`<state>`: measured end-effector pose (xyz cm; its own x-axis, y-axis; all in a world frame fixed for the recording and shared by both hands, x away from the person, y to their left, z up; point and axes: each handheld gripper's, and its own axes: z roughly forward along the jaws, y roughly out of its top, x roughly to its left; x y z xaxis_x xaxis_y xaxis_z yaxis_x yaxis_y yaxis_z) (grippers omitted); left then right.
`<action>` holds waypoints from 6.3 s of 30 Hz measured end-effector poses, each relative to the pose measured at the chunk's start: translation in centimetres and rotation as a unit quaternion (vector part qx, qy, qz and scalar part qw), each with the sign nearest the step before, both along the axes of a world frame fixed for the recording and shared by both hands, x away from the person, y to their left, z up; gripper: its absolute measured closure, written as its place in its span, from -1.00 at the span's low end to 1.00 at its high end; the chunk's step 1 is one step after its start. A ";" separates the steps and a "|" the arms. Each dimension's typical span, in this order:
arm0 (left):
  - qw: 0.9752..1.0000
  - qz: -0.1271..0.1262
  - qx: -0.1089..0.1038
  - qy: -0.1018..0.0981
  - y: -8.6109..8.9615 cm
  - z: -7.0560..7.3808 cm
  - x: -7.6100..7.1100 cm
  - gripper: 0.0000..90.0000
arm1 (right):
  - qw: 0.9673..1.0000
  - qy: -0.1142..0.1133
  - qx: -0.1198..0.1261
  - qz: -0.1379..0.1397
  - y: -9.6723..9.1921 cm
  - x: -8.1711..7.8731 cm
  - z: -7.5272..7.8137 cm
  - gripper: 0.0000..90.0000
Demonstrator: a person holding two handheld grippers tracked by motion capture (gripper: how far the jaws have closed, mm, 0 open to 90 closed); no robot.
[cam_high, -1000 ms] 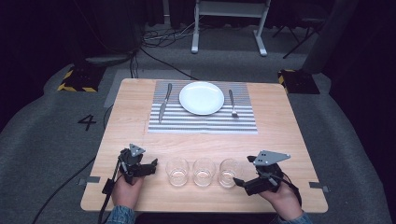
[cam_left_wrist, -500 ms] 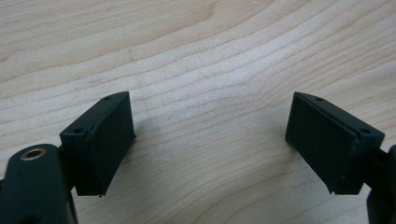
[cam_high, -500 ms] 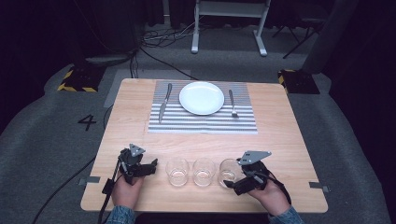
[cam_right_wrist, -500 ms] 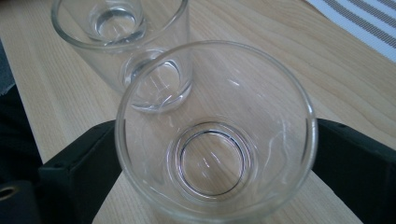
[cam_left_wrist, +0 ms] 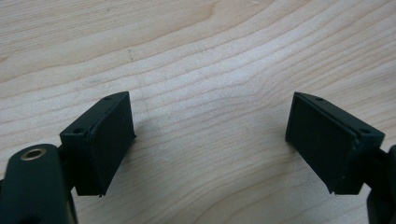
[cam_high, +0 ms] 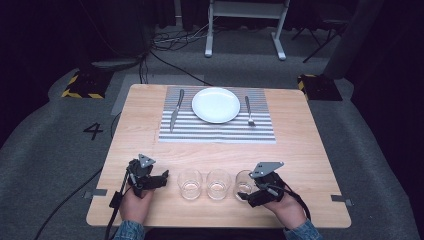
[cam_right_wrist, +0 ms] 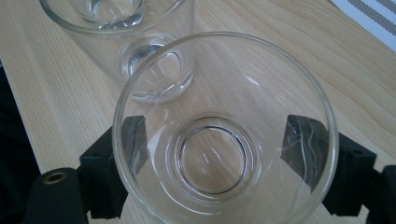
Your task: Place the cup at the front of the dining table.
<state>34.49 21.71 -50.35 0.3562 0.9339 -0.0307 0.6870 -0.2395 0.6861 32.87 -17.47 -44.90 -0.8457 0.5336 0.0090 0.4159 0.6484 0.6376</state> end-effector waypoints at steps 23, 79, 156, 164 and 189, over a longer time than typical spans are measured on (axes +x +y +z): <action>1.000 0.000 0.000 0.000 0.0 0.0 0.0 -0.65 | 1.000 -0.003 -0.005 -0.030 -2.1 1.6 4.7 -0.55; 1.000 -0.001 0.001 0.001 0.0 0.0 0.0 -0.65 | 0.995 -0.050 0.001 -0.083 3.8 13.5 15.0 -0.55; 1.000 0.003 -0.001 0.002 -0.1 0.0 0.1 -0.65 | 0.997 0.025 -0.014 -0.071 21.7 24.9 1.0 -0.55; 1.000 0.003 -0.001 0.002 -0.1 0.0 0.1 -0.65 | 0.998 0.019 -0.029 -0.058 21.6 24.7 0.9 -0.56; 1.000 0.004 -0.001 0.002 -0.1 0.0 0.1 -0.65 | 0.997 -0.033 -0.042 -0.064 20.2 22.6 3.8 -0.79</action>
<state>34.61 21.62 -50.33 0.3487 0.9366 -0.0348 0.6918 -0.2322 0.6837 55.49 2.72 -41.11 -0.7683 0.6331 -0.0945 0.4566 0.6455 0.6123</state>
